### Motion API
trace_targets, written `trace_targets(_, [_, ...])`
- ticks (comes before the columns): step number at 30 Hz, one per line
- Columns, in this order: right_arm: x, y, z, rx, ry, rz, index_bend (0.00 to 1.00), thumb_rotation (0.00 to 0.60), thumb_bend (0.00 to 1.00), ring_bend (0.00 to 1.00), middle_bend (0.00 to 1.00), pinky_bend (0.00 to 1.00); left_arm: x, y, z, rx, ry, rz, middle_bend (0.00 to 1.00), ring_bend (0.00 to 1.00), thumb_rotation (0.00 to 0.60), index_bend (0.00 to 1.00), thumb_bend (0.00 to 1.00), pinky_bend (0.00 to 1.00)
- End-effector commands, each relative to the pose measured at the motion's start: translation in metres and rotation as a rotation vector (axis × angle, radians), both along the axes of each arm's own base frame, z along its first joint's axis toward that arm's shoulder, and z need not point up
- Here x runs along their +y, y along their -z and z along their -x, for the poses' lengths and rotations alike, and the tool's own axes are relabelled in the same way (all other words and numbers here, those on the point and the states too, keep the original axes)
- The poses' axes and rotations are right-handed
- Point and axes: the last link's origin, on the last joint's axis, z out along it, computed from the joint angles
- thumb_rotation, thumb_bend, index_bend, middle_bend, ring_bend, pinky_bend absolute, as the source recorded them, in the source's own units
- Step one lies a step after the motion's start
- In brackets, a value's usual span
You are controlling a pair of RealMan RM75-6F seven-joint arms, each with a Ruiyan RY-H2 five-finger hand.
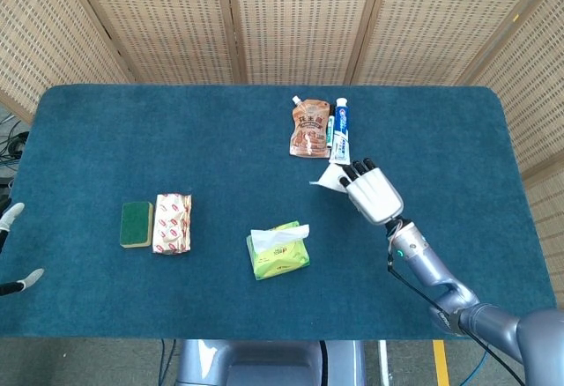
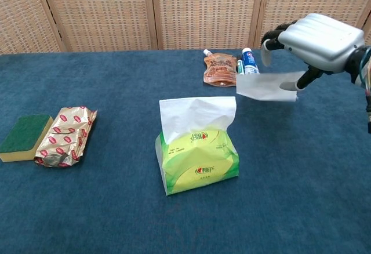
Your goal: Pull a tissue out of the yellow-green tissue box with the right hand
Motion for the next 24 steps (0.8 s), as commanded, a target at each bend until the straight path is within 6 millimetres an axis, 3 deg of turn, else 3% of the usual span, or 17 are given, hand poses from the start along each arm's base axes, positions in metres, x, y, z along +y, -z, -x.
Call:
trace_targets(1, [0.015,-0.019,0.001,-0.117,0.029,-0.043,0.0,0.6,0.0,0.0,0.0,0.09,-0.001,-0.001,0.0,-0.002,0.002,-0.002,0.0,0.0,0.6,0.0,0.0,0.0])
trace_targets(4, [0.033,-0.046,0.005,-0.215,0.079,-0.086,0.0,0.6,0.0,0.0,0.0,0.01,-0.002,-0.001,-0.001,-0.004,0.006,-0.002,0.0,0.0,0.6,0.0,0.0,0.0])
trace_targets(10, [0.077,-0.093,0.035,-0.354,0.181,-0.091,0.0,0.6,0.0,0.0,0.0,0.0,-0.006,-0.002,-0.002,-0.007,0.022,-0.002,0.0,0.0,0.6,0.0,0.0,0.0])
trace_targets(19, [0.132,-0.112,0.081,-0.45,0.311,-0.055,0.0,0.6,0.0,0.0,0.0,0.0,-0.011,-0.002,-0.004,0.008,0.047,-0.015,0.0,0.0,0.6,0.0,0.0,0.0])
trace_targets(24, [0.143,-0.115,0.091,-0.438,0.334,0.001,0.0,0.6,0.0,0.0,0.0,0.0,-0.014,-0.001,-0.004,0.013,0.055,-0.012,0.0,0.0,0.6,0.0,0.0,0.0])
